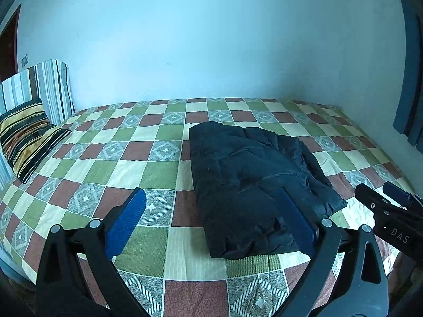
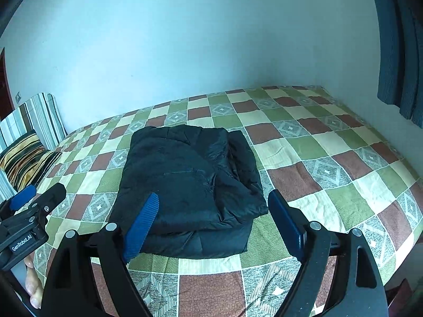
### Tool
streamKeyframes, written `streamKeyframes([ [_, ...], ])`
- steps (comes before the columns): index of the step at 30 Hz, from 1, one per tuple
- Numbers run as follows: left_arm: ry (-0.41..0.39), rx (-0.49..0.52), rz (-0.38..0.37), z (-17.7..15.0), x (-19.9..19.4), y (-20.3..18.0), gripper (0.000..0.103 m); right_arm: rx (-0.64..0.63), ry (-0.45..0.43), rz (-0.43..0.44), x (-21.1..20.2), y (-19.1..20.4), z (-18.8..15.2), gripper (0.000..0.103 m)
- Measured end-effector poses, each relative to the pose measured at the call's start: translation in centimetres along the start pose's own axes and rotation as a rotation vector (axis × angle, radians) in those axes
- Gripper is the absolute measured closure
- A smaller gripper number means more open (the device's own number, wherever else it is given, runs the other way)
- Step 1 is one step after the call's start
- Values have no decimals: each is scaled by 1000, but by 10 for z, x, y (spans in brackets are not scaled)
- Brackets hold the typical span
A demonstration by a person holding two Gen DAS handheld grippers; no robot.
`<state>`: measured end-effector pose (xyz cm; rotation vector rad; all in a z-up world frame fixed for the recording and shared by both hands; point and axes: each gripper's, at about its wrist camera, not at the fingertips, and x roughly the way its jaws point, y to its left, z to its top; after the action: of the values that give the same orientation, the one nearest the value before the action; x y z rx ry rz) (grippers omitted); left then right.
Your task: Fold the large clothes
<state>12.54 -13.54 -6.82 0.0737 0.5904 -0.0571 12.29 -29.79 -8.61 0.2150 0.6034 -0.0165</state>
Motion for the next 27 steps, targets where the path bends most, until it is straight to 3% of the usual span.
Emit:
streamKeyframes([
  [27, -8, -14, -1, -5, -8, 6, 4, -26, -6, 1, -8, 7, -2, 19],
])
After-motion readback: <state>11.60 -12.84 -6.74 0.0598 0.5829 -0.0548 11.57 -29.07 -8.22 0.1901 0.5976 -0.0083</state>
